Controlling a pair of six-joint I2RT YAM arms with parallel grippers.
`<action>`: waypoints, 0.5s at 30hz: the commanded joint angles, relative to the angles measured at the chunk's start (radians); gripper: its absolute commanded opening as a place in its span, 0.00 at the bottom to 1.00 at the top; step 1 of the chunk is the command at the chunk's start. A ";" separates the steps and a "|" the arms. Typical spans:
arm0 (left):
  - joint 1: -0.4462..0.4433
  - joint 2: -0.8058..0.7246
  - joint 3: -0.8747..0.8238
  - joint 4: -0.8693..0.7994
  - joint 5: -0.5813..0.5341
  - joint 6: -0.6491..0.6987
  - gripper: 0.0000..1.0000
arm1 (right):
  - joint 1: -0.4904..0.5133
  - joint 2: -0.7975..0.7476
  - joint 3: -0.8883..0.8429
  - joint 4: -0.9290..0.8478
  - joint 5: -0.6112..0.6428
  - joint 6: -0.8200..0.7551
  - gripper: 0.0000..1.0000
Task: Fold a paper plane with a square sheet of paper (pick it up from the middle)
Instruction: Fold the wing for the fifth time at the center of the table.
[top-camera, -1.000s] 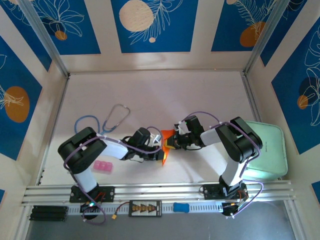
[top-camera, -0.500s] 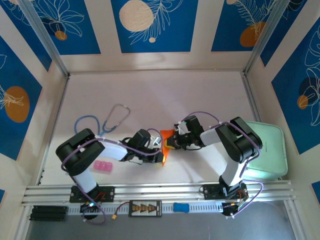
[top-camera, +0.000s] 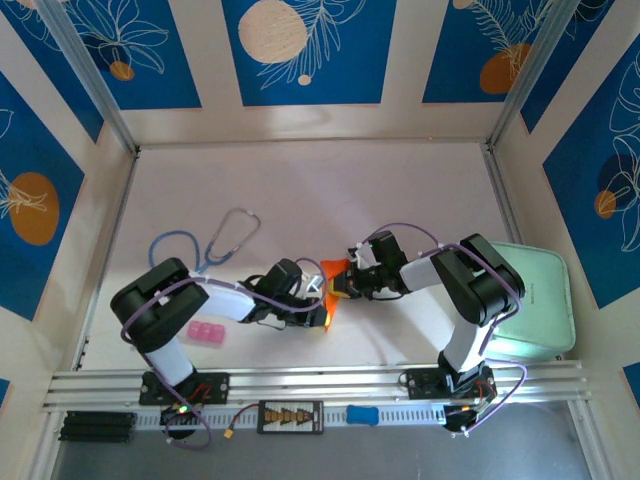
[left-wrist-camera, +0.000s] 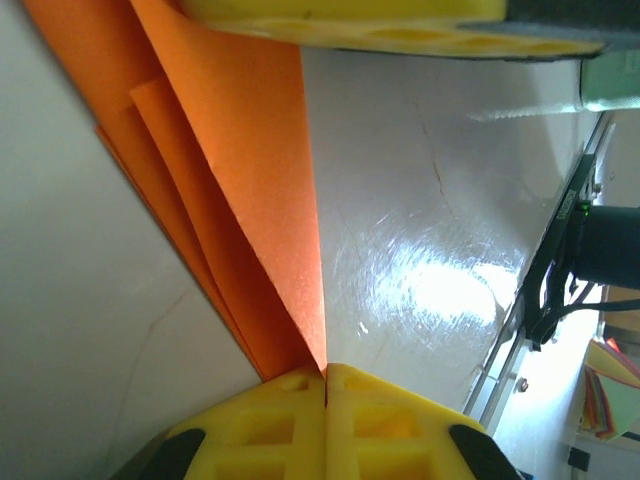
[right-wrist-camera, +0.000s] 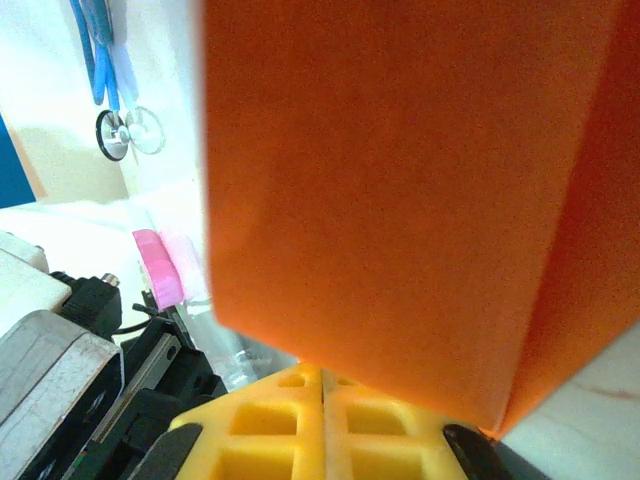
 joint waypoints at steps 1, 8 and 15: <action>-0.038 -0.010 -0.021 -0.171 0.047 0.032 0.06 | -0.001 0.057 -0.020 -0.142 0.166 -0.004 0.02; -0.050 -0.017 -0.013 -0.197 0.029 0.040 0.01 | 0.000 0.055 -0.018 -0.143 0.170 0.001 0.02; -0.068 -0.016 0.003 -0.248 -0.002 0.052 0.00 | 0.003 0.051 -0.020 -0.150 0.179 0.005 0.02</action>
